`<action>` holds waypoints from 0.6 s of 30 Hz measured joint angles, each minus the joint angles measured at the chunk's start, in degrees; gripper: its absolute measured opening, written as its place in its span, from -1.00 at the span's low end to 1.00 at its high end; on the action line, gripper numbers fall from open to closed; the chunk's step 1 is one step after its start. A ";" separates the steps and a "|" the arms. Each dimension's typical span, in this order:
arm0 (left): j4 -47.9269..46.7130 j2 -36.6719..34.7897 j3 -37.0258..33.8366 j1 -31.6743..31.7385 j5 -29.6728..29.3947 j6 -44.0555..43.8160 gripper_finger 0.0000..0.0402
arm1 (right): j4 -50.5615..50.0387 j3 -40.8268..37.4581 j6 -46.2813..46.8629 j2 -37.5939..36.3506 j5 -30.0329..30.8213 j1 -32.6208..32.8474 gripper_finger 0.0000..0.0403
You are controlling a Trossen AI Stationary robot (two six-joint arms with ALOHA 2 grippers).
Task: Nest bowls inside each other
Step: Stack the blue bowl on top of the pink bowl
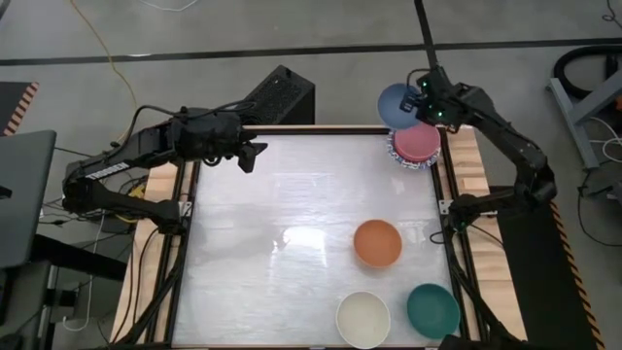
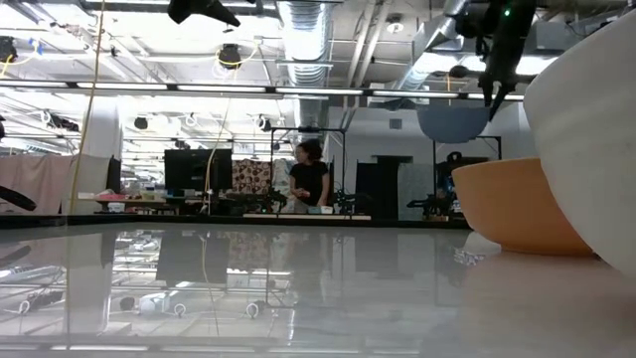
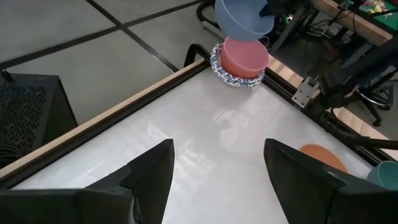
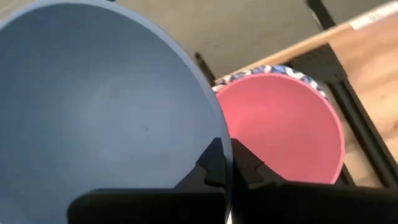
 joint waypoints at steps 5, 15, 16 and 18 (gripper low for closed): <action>-0.37 0.00 0.00 0.00 0.06 0.05 0.18 | -0.15 -5.92 13.50 -1.74 5.27 4.51 -0.95; -0.48 0.00 0.00 0.00 0.54 2.69 0.18 | -1.46 -17.55 50.37 -11.14 17.71 12.19 -0.95; -0.48 0.00 0.00 0.00 0.54 2.83 0.18 | -2.50 -18.61 53.42 -12.07 17.79 12.35 -0.95; -0.50 0.00 0.00 0.00 0.54 3.67 0.18 | -3.93 -20.84 58.96 -13.63 17.81 12.78 -0.94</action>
